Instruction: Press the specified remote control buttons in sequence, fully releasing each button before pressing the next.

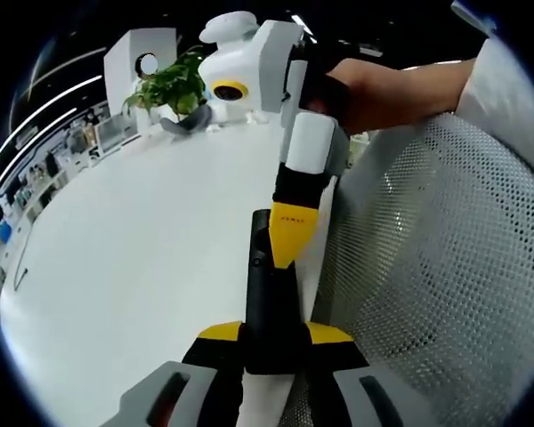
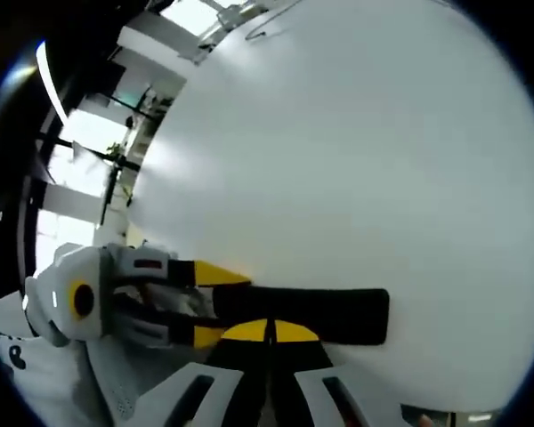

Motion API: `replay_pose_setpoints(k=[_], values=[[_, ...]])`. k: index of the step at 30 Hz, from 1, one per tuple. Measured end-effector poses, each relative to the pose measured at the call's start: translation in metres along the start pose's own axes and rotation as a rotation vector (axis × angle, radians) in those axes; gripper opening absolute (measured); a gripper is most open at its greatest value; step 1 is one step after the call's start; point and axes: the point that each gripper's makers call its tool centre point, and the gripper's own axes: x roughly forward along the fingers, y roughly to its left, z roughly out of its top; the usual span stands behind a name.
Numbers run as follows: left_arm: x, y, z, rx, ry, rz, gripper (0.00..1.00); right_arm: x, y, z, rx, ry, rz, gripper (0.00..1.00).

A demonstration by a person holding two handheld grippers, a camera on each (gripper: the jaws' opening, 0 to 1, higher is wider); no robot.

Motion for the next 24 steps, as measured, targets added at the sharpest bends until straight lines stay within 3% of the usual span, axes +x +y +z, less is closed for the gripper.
replay_pose_setpoints(k=[17, 24], values=[[0.0026, -0.0003, 0.0029, 0.007, -0.015, 0.007, 0.25, 0.0085, 0.0022, 0.0019, -0.013, 0.004, 0.012, 0.0], [0.0019, 0.0017, 0.0016, -0.011, -0.008, 0.019, 0.27, 0.0077, -0.0002, 0.0015, 0.036, -0.002, 0.025, 0.0]])
